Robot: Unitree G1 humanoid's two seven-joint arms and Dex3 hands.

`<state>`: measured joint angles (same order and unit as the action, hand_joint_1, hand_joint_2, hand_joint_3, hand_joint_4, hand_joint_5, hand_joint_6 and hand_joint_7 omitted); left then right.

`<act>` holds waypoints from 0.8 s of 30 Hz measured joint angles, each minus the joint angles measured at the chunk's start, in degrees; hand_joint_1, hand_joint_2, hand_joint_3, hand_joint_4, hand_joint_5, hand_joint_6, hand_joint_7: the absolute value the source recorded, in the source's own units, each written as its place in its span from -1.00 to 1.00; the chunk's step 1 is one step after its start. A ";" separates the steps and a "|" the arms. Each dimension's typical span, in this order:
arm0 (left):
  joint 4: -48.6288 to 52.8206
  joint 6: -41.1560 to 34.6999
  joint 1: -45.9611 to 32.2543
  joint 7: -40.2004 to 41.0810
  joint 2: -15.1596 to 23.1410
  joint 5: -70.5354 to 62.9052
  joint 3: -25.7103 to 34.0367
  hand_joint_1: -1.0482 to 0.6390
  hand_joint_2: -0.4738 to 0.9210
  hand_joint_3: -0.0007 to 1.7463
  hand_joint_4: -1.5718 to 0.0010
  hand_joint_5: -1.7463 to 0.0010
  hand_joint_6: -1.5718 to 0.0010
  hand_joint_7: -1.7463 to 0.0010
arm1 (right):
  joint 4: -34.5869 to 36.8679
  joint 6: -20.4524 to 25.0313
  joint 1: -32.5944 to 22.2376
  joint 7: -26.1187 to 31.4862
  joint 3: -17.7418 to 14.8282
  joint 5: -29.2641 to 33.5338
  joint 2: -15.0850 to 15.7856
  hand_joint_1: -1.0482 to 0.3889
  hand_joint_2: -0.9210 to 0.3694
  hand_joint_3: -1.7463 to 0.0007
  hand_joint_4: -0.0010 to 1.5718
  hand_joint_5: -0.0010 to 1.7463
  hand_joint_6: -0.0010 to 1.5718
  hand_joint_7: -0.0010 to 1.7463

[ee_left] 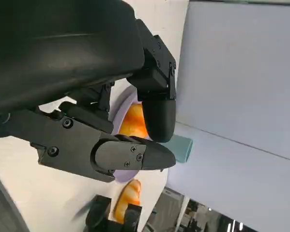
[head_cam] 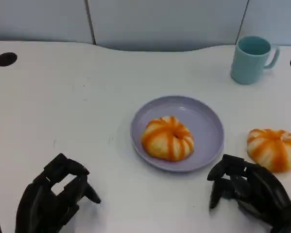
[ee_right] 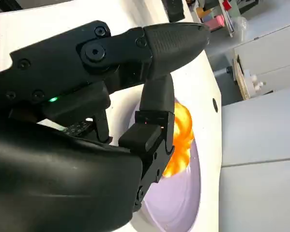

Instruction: Grasp the bread from the table and place it into the plate.

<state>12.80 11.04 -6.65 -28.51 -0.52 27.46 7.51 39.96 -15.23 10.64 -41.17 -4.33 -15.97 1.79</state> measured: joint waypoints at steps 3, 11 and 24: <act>0.01 -0.66 -1.05 -0.04 0.00 -0.26 -0.07 -0.36 1.00 -0.56 0.15 -1.00 0.39 -0.84 | 0.00 -0.36 -0.17 -0.07 -0.08 0.01 0.18 -0.28 -1.00 0.72 -0.12 0.78 -0.09 0.31; 0.39 -0.64 -1.21 -0.25 0.00 -1.83 0.02 -0.37 1.00 -0.59 0.11 -1.00 0.37 -0.86 | 0.80 -1.84 -0.34 -0.94 -0.35 0.12 0.57 -0.28 -1.00 0.68 -0.14 0.78 -0.10 0.30; 2.46 -1.15 -0.02 -1.18 0.05 -1.93 0.81 -0.37 1.00 -0.61 0.11 -1.00 0.34 -0.83 | 4.43 -3.66 1.12 -2.70 -1.95 -1.03 0.61 -0.24 -1.00 0.72 -0.15 0.79 -0.11 0.30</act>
<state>15.26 9.90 -6.66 -29.69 -0.47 25.53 8.32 44.39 -18.89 11.77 -43.87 -6.28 -17.00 2.40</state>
